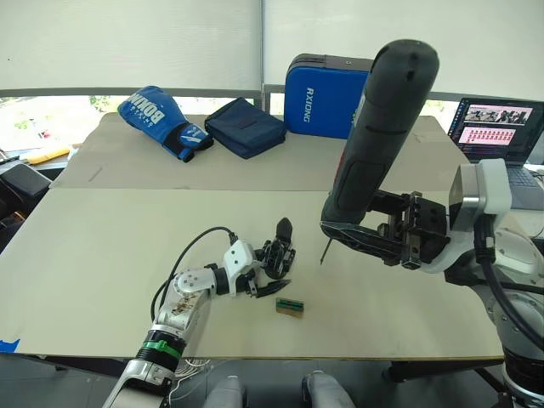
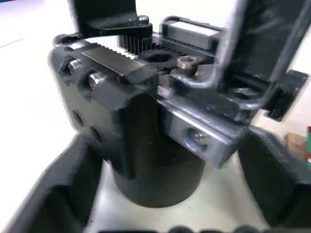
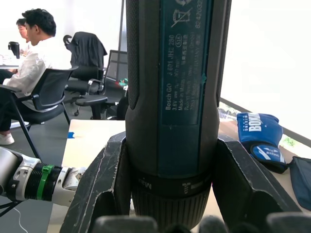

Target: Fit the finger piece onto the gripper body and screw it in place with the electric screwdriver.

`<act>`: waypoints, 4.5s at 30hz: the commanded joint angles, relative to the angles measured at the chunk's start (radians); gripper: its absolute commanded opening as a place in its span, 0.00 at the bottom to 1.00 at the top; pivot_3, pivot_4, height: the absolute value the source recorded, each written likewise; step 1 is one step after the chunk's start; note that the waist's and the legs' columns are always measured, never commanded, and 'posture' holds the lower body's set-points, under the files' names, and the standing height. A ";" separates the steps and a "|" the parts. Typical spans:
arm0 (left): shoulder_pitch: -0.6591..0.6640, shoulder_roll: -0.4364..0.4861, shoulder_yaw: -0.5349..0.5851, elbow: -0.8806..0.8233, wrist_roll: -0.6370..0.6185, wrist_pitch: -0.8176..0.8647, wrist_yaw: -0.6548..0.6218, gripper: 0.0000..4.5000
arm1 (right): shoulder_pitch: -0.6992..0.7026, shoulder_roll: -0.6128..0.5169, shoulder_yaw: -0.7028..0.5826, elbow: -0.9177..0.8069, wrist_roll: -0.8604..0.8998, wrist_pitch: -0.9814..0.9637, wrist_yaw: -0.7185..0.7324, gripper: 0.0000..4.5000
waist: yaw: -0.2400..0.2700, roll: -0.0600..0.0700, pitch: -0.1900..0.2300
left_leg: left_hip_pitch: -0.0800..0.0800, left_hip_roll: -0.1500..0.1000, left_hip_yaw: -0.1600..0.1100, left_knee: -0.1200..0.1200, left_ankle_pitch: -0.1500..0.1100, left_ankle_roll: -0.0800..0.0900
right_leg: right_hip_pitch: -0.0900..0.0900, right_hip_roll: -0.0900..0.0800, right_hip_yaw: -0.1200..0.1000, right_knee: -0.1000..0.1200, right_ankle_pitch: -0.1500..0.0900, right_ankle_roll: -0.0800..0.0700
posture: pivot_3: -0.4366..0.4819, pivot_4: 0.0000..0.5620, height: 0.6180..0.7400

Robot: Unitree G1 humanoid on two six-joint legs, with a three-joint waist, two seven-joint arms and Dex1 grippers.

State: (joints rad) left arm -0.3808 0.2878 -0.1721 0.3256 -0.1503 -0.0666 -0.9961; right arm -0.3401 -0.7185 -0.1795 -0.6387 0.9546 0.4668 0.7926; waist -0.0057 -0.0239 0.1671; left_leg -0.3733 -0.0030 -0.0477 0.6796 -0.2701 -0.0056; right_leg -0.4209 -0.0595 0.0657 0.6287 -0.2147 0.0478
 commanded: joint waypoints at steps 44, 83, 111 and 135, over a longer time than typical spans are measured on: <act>0.030 0.013 -0.046 -0.037 0.001 0.062 0.010 0.51 | -0.279 0.343 0.319 0.236 -0.342 -0.042 0.026 0.42 | -0.007 0.001 0.000 | -0.001 0.000 -0.001 -0.001 0.000 0.000 | -0.002 0.000 -0.001 0.001 0.000 0.000 | 0.48 0.27 1.00; 0.041 0.015 -0.049 -0.037 0.001 0.067 0.007 0.51 | -0.271 0.366 0.327 0.215 -0.340 0.004 0.041 0.42 | -0.008 0.001 0.000 | -0.001 0.000 -0.001 -0.001 0.000 0.000 | -0.002 0.000 -0.001 0.000 0.000 -0.001 | 0.48 0.27 1.00; 0.033 0.011 -0.052 -0.013 0.005 0.057 0.004 0.51 | -0.273 0.386 0.307 0.218 -0.345 -0.017 0.047 0.42 | -0.008 0.001 0.000 | -0.001 0.000 -0.001 -0.001 0.000 0.000 | -0.002 0.000 -0.001 0.000 0.000 0.000 | 0.48 0.27 1.00; 0.037 0.010 -0.056 -0.009 0.006 0.051 0.003 0.51 | -0.268 0.376 0.292 0.225 -0.357 -0.029 0.054 0.42 | -0.008 0.001 0.000 | -0.001 0.000 -0.001 -0.001 0.000 0.000 | -0.002 0.000 -0.001 0.000 0.000 0.000 | 0.48 0.27 1.00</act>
State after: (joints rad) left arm -0.3640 0.2996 -0.1927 0.2872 -0.1608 -0.0270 -0.9772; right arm -0.5894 -0.3454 0.1445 -0.3821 0.5918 0.4853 0.8436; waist -0.0135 -0.0233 0.1667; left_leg -0.3738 -0.0030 -0.0490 0.6790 -0.2701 -0.0057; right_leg -0.4224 -0.0598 0.0646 0.6290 -0.2145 0.0473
